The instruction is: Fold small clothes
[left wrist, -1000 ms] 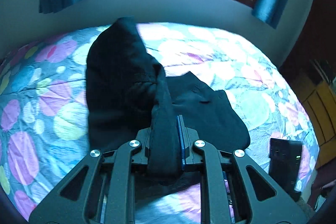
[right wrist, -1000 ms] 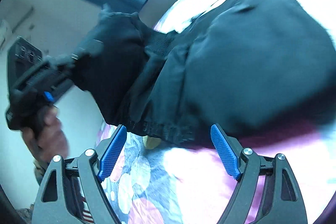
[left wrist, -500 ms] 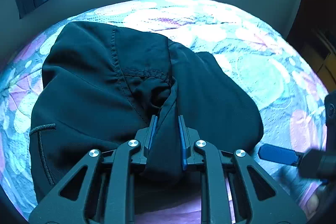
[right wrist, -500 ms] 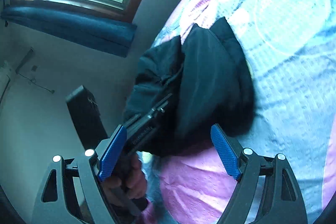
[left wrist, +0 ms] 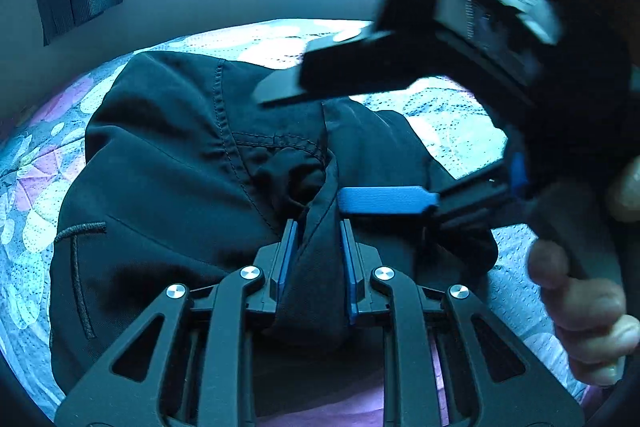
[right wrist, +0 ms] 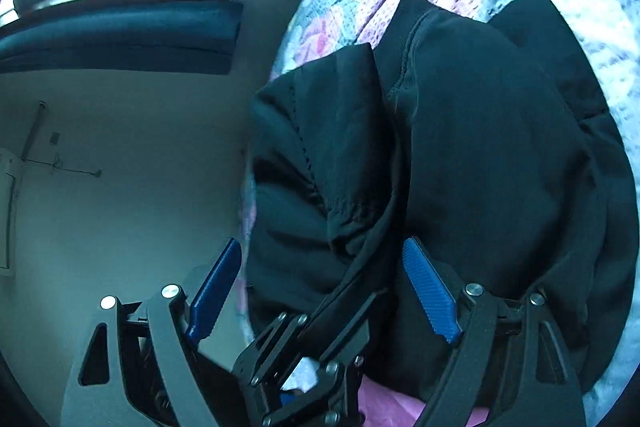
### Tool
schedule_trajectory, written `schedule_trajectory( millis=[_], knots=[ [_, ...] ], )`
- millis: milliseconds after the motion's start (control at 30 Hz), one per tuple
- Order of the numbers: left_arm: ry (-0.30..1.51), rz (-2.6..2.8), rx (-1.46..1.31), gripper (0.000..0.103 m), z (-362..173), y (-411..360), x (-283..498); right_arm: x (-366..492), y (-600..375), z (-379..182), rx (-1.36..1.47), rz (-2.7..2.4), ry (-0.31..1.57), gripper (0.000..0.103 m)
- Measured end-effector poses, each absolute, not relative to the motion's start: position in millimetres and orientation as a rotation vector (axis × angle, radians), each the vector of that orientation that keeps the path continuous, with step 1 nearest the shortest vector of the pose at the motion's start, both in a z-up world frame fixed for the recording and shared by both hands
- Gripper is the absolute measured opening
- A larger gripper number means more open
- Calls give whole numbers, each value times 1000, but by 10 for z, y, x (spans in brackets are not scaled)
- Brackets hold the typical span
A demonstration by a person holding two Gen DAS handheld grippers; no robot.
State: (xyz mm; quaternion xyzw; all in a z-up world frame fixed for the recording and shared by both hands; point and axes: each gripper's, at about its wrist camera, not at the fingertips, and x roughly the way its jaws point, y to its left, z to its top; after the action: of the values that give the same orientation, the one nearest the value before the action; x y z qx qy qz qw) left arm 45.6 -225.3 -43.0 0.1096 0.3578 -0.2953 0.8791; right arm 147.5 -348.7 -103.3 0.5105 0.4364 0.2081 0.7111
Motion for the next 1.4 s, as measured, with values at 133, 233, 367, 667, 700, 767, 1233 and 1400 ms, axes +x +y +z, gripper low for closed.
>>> schedule_trajectory(
  millis=[133,233,367,667,700,767,1233,1400],
  knots=[
    [721,-653,192,50,-384,-2190,381,1572,-3380,-1073,1019,399,1052,23],
    [686,-678,189,68,-309,-2086,193,1541,-3413,-1222,1082,423,1047,17],
    [551,-682,278,94,-185,-1849,-319,1425,-3426,-1187,1069,432,1006,15],
    [544,-456,274,96,-284,-1214,-410,1233,-3587,-891,1063,477,918,11],
    [586,-429,205,95,-287,-1099,-283,1201,-3642,-817,1057,480,895,11],
    [654,-420,108,95,-295,-924,-83,1121,-3763,-708,1048,485,863,10],
    [849,-432,9,97,-560,-806,317,413,-4499,-1336,1174,340,878,39],
    [832,-432,23,97,-508,-845,210,69,-4499,-1108,1178,364,806,66]
  ],
)
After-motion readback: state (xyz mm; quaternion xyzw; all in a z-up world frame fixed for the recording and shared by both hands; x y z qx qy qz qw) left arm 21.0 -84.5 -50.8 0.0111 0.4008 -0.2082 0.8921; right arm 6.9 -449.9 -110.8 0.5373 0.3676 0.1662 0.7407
